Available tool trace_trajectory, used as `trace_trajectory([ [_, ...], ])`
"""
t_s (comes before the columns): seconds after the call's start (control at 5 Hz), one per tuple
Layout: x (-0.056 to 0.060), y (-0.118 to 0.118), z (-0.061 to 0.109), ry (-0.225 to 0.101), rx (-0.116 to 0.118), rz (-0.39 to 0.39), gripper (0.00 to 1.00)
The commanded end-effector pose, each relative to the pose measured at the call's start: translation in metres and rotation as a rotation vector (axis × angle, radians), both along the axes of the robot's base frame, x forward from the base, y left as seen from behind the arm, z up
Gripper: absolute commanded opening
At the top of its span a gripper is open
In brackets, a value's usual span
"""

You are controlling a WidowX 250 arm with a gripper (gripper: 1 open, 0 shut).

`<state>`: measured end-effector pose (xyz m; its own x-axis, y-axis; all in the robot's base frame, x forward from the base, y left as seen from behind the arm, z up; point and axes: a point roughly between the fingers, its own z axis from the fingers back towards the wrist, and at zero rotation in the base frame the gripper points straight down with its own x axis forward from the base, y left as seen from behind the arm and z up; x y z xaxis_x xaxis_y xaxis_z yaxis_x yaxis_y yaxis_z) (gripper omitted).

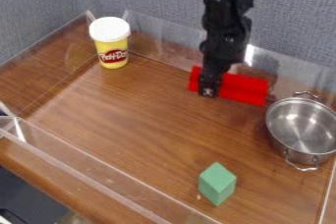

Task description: Put red object to the left side of the table

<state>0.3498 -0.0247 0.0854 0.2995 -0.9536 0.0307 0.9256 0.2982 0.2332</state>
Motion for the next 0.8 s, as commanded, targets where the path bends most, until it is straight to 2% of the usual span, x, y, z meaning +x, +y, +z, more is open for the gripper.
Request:
trace_trajectory([
  [0.0, -0.009, 0.015, 0.05, -0.088, 0.024, 0.056, 0.0],
  [0.2, -0.023, 0.033, 0.075, -0.106, 0.047, 0.139, 0.0],
  [0.4, -0.043, 0.055, 0.085, -0.096, 0.055, 0.209, 0.0],
  [0.6, -0.063, 0.078, 0.077, -0.07, 0.056, 0.257, 0.0],
])
